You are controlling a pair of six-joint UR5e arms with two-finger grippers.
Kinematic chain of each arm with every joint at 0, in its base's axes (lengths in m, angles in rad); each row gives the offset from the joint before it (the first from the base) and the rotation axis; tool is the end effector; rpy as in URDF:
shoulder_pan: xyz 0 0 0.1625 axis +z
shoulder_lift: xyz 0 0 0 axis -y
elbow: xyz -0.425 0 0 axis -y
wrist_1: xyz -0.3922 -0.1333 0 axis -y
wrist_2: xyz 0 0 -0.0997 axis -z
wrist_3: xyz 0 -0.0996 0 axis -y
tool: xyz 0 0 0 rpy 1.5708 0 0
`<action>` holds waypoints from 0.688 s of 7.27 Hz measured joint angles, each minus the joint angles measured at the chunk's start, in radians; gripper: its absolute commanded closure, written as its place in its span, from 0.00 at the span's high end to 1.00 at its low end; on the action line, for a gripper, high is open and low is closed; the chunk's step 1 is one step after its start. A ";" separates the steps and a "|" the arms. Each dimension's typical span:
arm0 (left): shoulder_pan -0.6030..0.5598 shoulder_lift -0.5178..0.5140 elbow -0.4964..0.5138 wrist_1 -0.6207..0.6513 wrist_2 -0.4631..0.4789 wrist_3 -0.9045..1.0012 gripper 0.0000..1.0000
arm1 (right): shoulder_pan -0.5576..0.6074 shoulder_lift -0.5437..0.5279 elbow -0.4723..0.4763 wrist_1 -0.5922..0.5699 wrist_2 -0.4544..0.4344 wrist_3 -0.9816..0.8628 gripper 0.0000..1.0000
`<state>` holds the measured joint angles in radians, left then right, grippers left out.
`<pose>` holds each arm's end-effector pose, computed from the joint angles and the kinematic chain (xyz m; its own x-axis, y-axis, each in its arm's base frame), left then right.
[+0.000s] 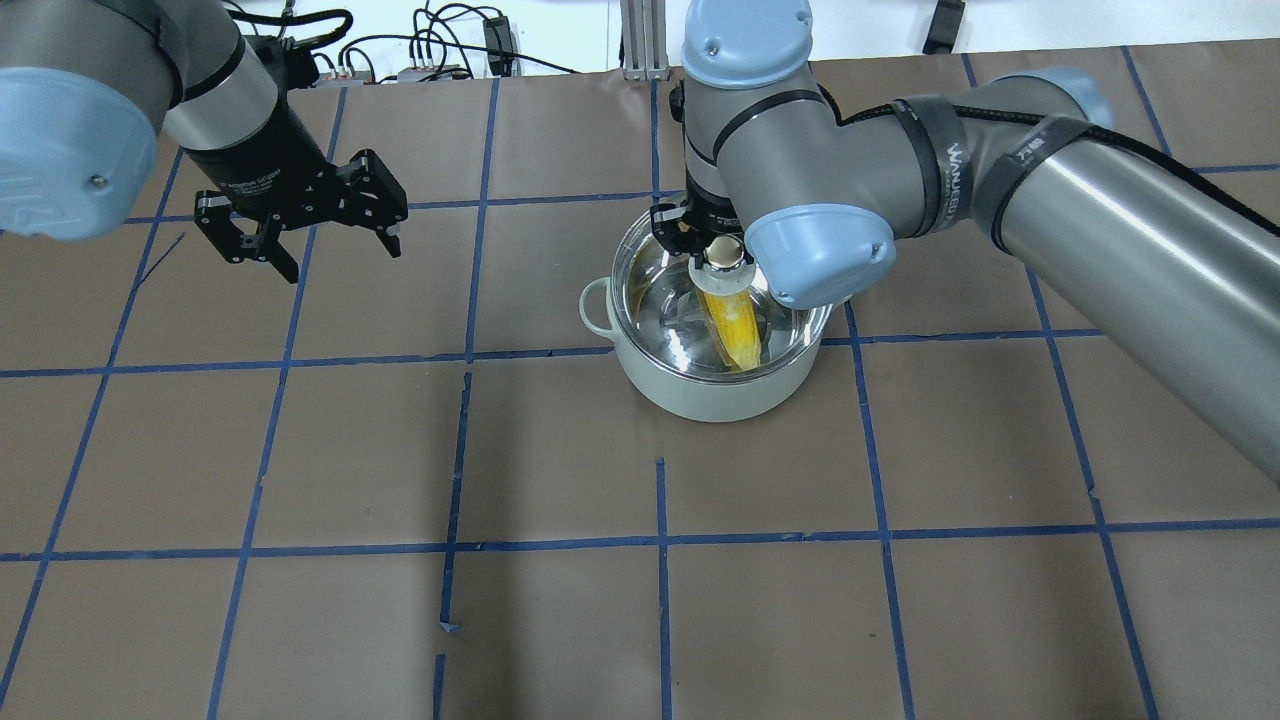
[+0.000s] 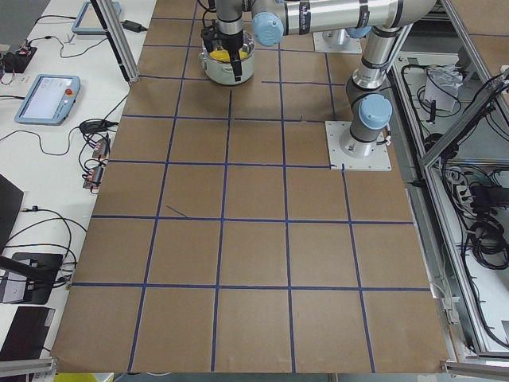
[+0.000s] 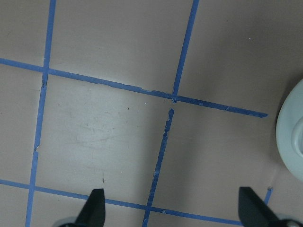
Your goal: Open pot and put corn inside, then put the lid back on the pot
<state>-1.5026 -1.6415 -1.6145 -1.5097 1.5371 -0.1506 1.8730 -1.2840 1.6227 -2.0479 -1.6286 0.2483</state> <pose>-0.1013 -0.5220 0.4370 -0.9755 -0.2186 0.0253 -0.2169 0.9745 0.0577 0.3011 -0.5373 0.3551 -0.9986 -0.0483 0.0216 -0.0509 0.9877 -0.1478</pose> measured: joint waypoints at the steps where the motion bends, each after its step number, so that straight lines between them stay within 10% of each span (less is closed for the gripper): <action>1: 0.001 0.000 -0.003 0.001 0.000 0.001 1.00 | 0.000 0.000 0.000 0.001 0.001 0.000 0.64; 5: 0.004 0.002 -0.005 0.002 0.000 0.004 1.00 | 0.000 0.000 -0.006 0.008 0.001 0.001 0.88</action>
<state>-1.4983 -1.6399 -1.6198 -1.5075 1.5370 -0.1469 1.8728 -1.2840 1.6164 -2.0403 -1.6277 0.2497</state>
